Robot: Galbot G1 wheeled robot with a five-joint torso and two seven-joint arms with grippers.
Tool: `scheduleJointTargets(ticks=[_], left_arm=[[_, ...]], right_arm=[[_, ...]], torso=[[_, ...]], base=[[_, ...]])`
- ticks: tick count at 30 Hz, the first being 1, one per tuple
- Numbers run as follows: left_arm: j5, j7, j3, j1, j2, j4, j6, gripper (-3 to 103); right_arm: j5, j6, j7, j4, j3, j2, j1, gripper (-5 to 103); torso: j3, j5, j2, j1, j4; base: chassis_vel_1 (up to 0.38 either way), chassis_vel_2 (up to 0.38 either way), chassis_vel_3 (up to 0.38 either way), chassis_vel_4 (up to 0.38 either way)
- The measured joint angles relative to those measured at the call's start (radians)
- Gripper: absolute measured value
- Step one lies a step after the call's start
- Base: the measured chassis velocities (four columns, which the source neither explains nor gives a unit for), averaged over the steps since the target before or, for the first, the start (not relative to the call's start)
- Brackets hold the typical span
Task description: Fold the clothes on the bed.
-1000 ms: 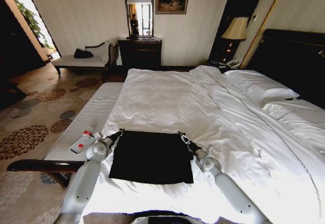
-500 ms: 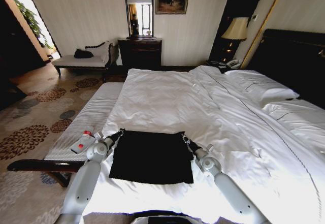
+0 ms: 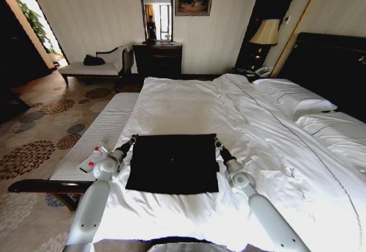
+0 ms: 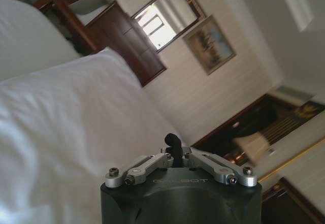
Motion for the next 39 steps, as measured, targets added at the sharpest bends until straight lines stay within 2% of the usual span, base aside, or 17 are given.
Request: scheduleJointTargets(ticks=[2, 3, 12, 17, 21, 22, 24, 25, 26, 27, 29, 31, 32, 34, 35, 36, 39], left_arm=[[-0.010, 0.002, -0.005, 0.003, 0.000, -0.011, -0.001, 2], [-0.047, 0.008, -0.027, 0.016, 0.001, -0.059, -0.003, 2], [-0.188, 0.004, -0.122, 0.062, 0.031, -0.271, 0.001, 2], [-0.229, -0.014, -0.155, 0.090, 0.043, -0.346, 0.007, 2], [-0.266, -0.055, -0.202, 0.142, 0.057, -0.489, 0.028, 2], [-0.266, -0.055, -0.202, 0.142, 0.057, -0.489, 0.028, 2], [-0.283, -0.080, -0.220, 0.155, 0.067, -0.548, 0.037, 2], [-0.294, -0.112, -0.235, 0.157, 0.080, -0.590, 0.046, 2], [-0.268, -0.185, -0.220, 0.134, 0.099, -0.577, 0.099, 2], [-0.268, -0.185, -0.220, 0.134, 0.099, -0.577, 0.099, 2], [-0.198, -0.220, -0.165, 0.099, 0.104, -0.487, 0.133, 2], [-0.092, -0.232, -0.066, 0.044, 0.103, -0.344, 0.152, 2], [-0.092, -0.232, -0.066, 0.044, 0.103, -0.344, 0.152, 2], [0.016, -0.229, 0.055, -0.035, 0.091, -0.158, 0.153, 2], [0.069, -0.226, 0.113, -0.088, 0.077, -0.043, 0.143, 2], [0.069, -0.226, 0.113, -0.088, 0.077, -0.043, 0.143, 2], [0.194, -0.201, 0.207, -0.221, 0.024, 0.199, 0.088, 2]], right_arm=[[0.004, 0.002, -0.001, 0.012, 0.007, 0.000, -0.006, 1], [0.020, 0.009, -0.009, 0.059, 0.035, -0.001, -0.032, 1], [0.070, 0.032, -0.034, 0.254, 0.177, -0.013, -0.156, 1], [0.082, 0.032, -0.026, 0.344, 0.245, -0.016, -0.215, 1], [0.055, -0.012, 0.083, 0.501, 0.358, -0.021, -0.316, 1], [0.055, -0.012, 0.083, 0.501, 0.358, -0.021, -0.316, 1], [0.050, -0.038, 0.162, 0.563, 0.399, -0.029, -0.336, 1], [0.053, -0.065, 0.265, 0.613, 0.426, -0.041, -0.332, 1], [0.039, -0.130, 0.455, 0.606, 0.406, -0.070, -0.279, 1], [0.039, -0.130, 0.455, 0.606, 0.406, -0.070, -0.279, 1], [-0.012, -0.161, 0.516, 0.506, 0.339, -0.092, -0.234, 1], [-0.036, -0.204, 0.527, 0.365, 0.261, -0.112, -0.176, 1], [-0.036, -0.204, 0.527, 0.365, 0.261, -0.112, -0.176, 1], [-0.025, -0.237, 0.530, 0.178, 0.153, -0.121, -0.065, 1], [-0.024, -0.243, 0.522, 0.088, 0.095, -0.120, -0.002, 1], [-0.024, -0.243, 0.522, 0.088, 0.095, -0.120, -0.002, 1], [-0.045, -0.239, 0.476, -0.164, -0.060, -0.091, 0.165, 1]], torso=[[0.000, -0.0001, 0.000, 0.000, 0.0000], [0.000, 0.0000, 0.000, 0.000, -0.0002], [0.000, 0.0001, 0.000, 0.000, -0.0002], [0.000, 0.0001, 0.000, 0.000, -0.0002], [0.000, 0.0000, 0.000, 0.000, -0.0004], [0.000, 0.0000, 0.000, 0.000, -0.0004], [0.000, 0.0000, 0.000, 0.000, -0.0006], [0.000, 0.0002, 0.000, 0.000, -0.0005], [0.000, 0.0000, 0.000, 0.000, 0.0001], [0.000, 0.0000, 0.000, 0.000, 0.0001], [0.000, 0.0004, 0.000, 0.000, 0.0002], [0.000, 0.0003, 0.000, 0.000, -0.0001], [0.000, 0.0003, 0.000, 0.000, -0.0001], [0.000, 0.0003, 0.000, 0.000, -0.0007], [0.000, 0.0001, 0.000, 0.000, -0.0008], [0.000, 0.0001, 0.000, 0.000, -0.0008], [0.001, 0.0005, 0.000, 0.001, 0.0000]], base=[[0.000, 0.000, 0.000, 0.000], [0.000, 0.000, 0.000, 0.000], [0.000, 0.000, 0.000, 0.000], [0.000, 0.000, 0.000, 0.000], [0.000, 0.000, 0.000, 0.000], [0.000, 0.000, 0.000, 0.000], [0.000, 0.000, 0.000, 0.000], [0.000, 0.000, 0.000, 0.000], [0.000, 0.000, 0.000, 0.000], [0.000, 0.000, 0.000, 0.000], [0.000, 0.000, 0.000, 0.000], [0.000, 0.000, 0.000, 0.000], [0.000, 0.000, 0.000, 0.000], [0.000, 0.000, 0.000, 0.000], [0.000, 0.000, 0.000, 0.000], [0.000, 0.000, 0.000, 0.000], [0.000, 0.000, 0.000, 0.000]])
